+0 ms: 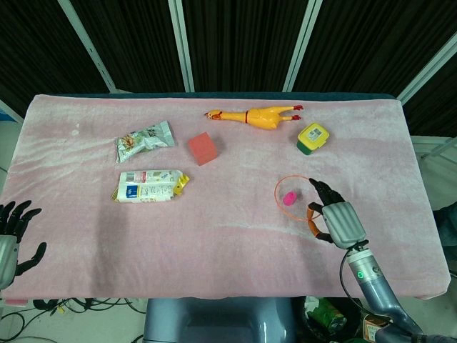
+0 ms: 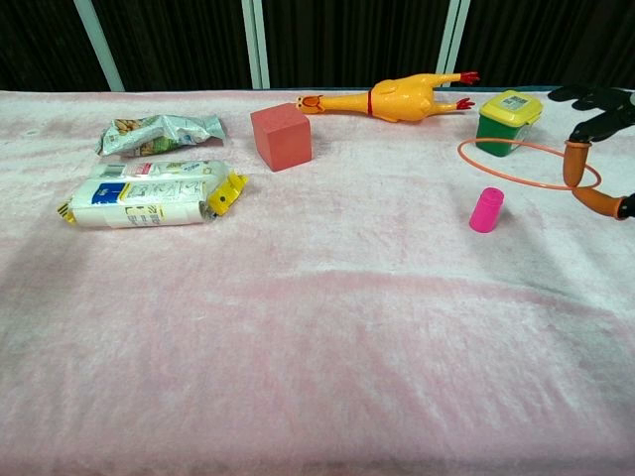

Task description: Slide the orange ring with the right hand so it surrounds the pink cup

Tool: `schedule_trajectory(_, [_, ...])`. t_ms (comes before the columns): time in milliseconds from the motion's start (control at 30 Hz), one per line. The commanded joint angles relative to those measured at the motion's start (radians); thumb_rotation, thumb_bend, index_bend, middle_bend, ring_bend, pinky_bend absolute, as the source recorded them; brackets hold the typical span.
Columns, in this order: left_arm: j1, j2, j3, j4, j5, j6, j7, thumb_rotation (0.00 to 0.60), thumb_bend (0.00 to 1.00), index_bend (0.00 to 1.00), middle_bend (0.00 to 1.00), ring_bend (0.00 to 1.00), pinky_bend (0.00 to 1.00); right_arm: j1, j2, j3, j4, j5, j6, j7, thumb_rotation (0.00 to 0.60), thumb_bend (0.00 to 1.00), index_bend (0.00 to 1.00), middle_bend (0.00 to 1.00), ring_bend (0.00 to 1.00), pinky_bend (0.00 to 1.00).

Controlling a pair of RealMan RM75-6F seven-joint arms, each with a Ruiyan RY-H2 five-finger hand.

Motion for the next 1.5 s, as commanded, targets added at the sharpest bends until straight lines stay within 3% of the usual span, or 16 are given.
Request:
schedule_trajectory(33, [0.001, 0.001, 0.000, 0.000, 0.001, 0.002, 0.000, 0.600, 0.33, 0.20, 0.10, 0.00, 0.00, 0.038, -0.030, 0.035, 0.043, 0.048, -0.042, -0.011, 0.600, 0.51, 0.76, 0.00, 0.06, 0.19])
schedule_trajectory(267, [0.000, 0.001, -0.004, 0.002, -0.003, 0.001, -0.003, 0.600, 0.33, 0.20, 0.10, 0.00, 0.00, 0.074, -0.089, 0.054, 0.105, 0.106, -0.085, -0.016, 0.600, 0.51, 0.76, 0.00, 0.06, 0.19])
schedule_trajectory(533, [0.001, 0.005, -0.006, 0.004, -0.008, 0.000, -0.009, 0.600, 0.33, 0.20, 0.10, 0.00, 0.00, 0.076, -0.159, 0.023, 0.186, 0.140, -0.114, -0.024, 0.600, 0.48, 0.74, 0.00, 0.06, 0.19])
schedule_trajectory(600, [0.001, 0.005, -0.007, 0.004, -0.008, 0.001, -0.011, 0.600, 0.33, 0.20, 0.10, 0.00, 0.00, 0.072, -0.171, 0.010, 0.197, 0.144, -0.121, -0.021, 0.600, 0.44, 0.67, 0.00, 0.06, 0.19])
schedule_trajectory(767, [-0.001, 0.003, -0.007, 0.005, -0.009, -0.003, -0.011, 0.600, 0.33, 0.20, 0.10, 0.00, 0.00, 0.066, -0.195, -0.026, 0.215, 0.158, -0.148, -0.052, 0.600, 0.24, 0.30, 0.00, 0.04, 0.19])
schedule_trajectory(933, [0.001, 0.003, -0.009, 0.004, -0.010, 0.003, -0.013, 0.600, 0.33, 0.20, 0.10, 0.00, 0.00, 0.070, -0.208, -0.027, 0.210, 0.205, -0.185, -0.073, 0.600, 0.20, 0.20, 0.00, 0.03, 0.19])
schedule_trajectory(1167, [0.004, 0.005, -0.011, 0.005, -0.012, 0.007, -0.019, 0.600, 0.33, 0.20, 0.10, 0.00, 0.00, 0.059, -0.191, -0.022, 0.168, 0.200, -0.149, -0.081, 0.600, 0.19, 0.22, 0.00, 0.03, 0.19])
schedule_trajectory(1333, [0.004, 0.006, -0.011, 0.005, -0.012, 0.007, -0.021, 0.600, 0.33, 0.20, 0.10, 0.00, 0.00, 0.032, -0.130, -0.035, 0.085, 0.169, -0.094, -0.097, 0.600, 0.19, 0.29, 0.00, 0.03, 0.19])
schedule_trajectory(1500, [0.007, 0.009, -0.011, 0.004, -0.009, 0.013, -0.023, 0.600, 0.33, 0.20, 0.10, 0.00, 0.00, -0.004, -0.034, -0.053, -0.027, 0.130, -0.025, -0.134, 0.600, 0.19, 0.27, 0.00, 0.03, 0.19])
